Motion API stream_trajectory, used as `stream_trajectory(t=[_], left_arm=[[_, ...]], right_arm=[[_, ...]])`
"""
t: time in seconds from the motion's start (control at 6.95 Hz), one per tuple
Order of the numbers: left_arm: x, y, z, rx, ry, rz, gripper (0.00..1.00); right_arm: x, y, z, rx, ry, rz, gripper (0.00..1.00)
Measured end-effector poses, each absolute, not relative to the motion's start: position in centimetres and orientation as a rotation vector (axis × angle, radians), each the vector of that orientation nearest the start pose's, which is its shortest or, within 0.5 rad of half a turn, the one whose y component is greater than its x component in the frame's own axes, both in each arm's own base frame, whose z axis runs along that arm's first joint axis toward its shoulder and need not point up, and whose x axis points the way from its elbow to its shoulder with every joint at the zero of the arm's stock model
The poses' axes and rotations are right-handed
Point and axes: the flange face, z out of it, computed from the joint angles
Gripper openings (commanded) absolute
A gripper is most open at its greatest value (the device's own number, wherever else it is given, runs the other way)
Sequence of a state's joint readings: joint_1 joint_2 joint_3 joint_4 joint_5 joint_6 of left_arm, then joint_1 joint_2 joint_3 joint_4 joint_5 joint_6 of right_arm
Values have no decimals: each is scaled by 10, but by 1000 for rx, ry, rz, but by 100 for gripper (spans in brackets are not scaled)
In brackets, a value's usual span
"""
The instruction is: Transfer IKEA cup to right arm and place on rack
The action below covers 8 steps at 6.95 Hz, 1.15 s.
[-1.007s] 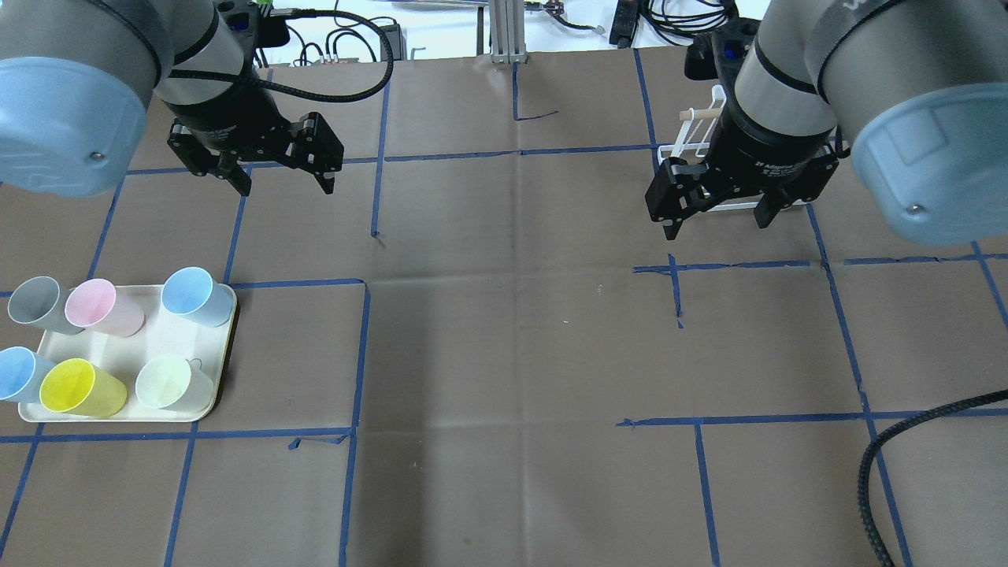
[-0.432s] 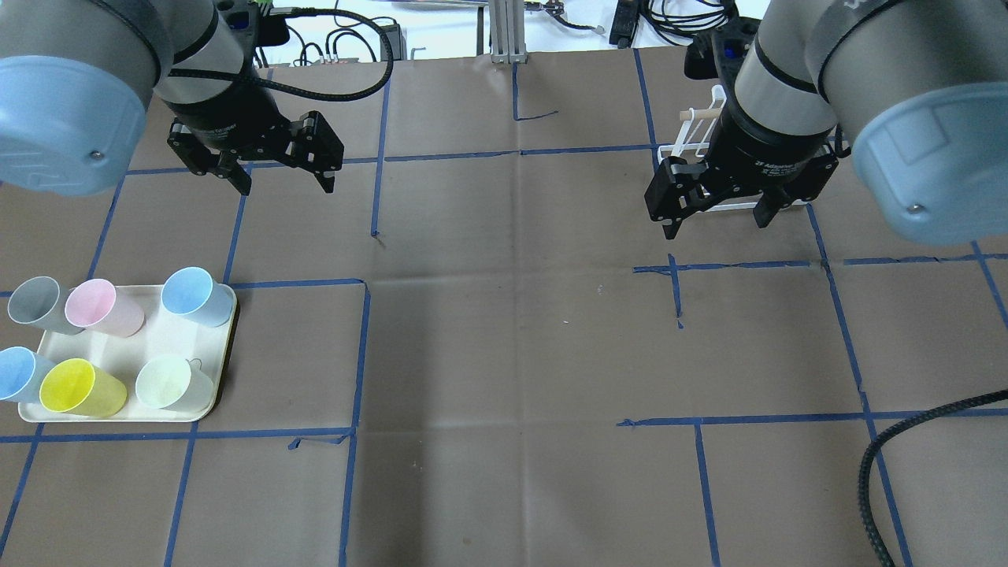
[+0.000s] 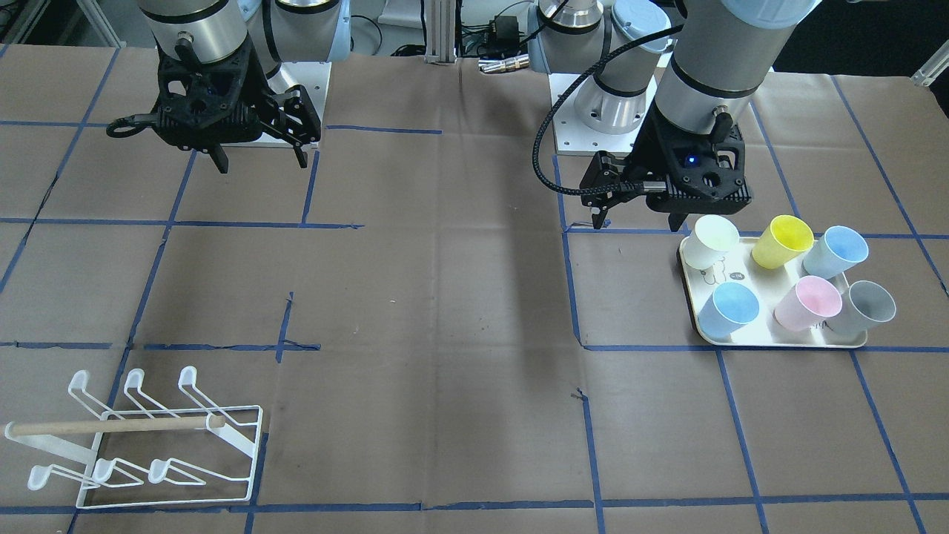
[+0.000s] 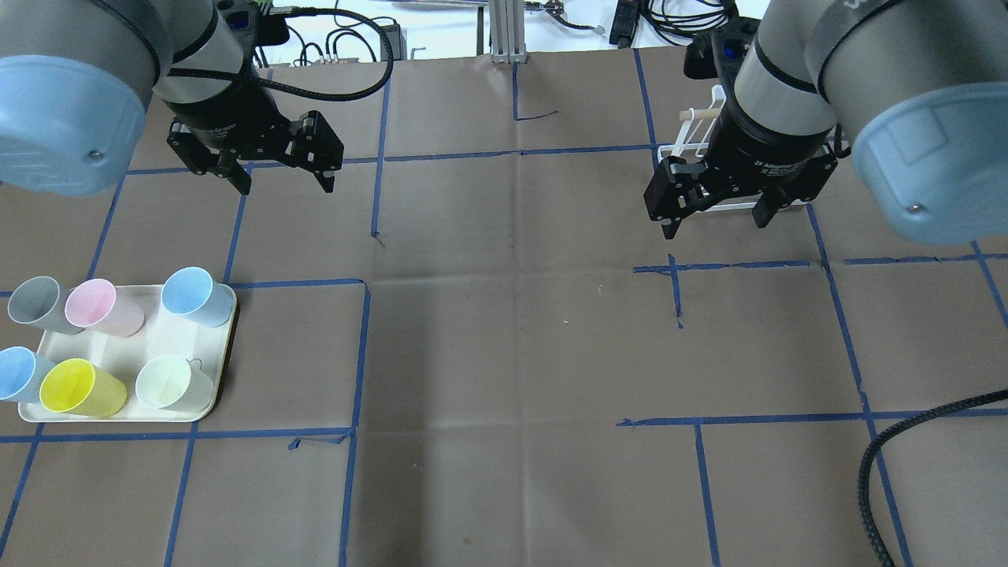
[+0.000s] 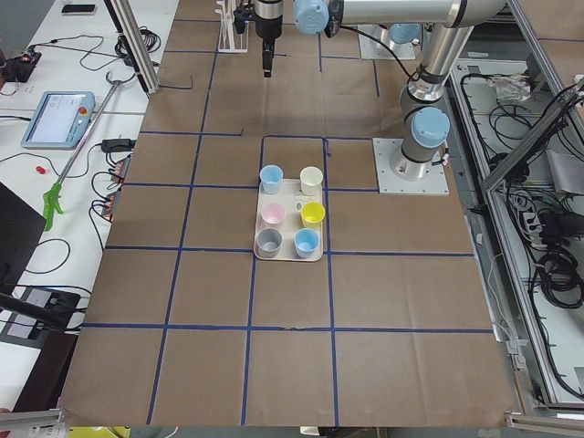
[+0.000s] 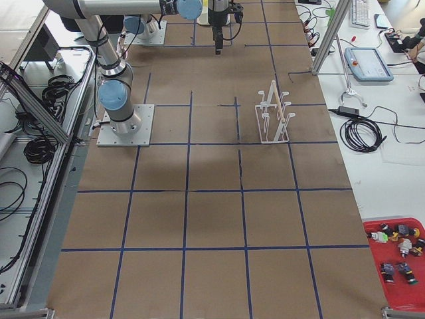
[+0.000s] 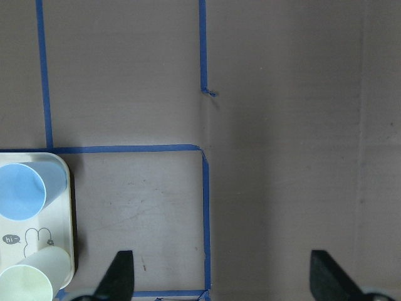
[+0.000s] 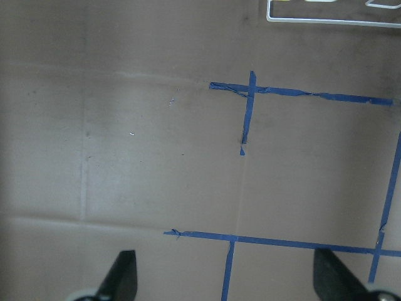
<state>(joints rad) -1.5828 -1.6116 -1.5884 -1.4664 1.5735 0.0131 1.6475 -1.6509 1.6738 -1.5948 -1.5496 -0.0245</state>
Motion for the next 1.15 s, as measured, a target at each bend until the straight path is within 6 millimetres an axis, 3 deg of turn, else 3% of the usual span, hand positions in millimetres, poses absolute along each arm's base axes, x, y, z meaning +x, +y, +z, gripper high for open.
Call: stream_trajectory(t=[0.43, 0.58, 0.86, 1.15], left_arm=[[-133, -511, 470, 52, 3136, -97, 100], [-117, -514, 467, 47, 3137, -90, 100], [-57, -518, 452, 14, 3143, -51, 100], [4, -510, 436, -9, 3146, -8, 99]], right_arm=[[171, -446, 479, -153, 3112, -9, 100], [171, -446, 479, -153, 3112, -11, 100], [171, -446, 479, -153, 3112, -13, 100], [171, -446, 480, -153, 3111, -16, 100]])
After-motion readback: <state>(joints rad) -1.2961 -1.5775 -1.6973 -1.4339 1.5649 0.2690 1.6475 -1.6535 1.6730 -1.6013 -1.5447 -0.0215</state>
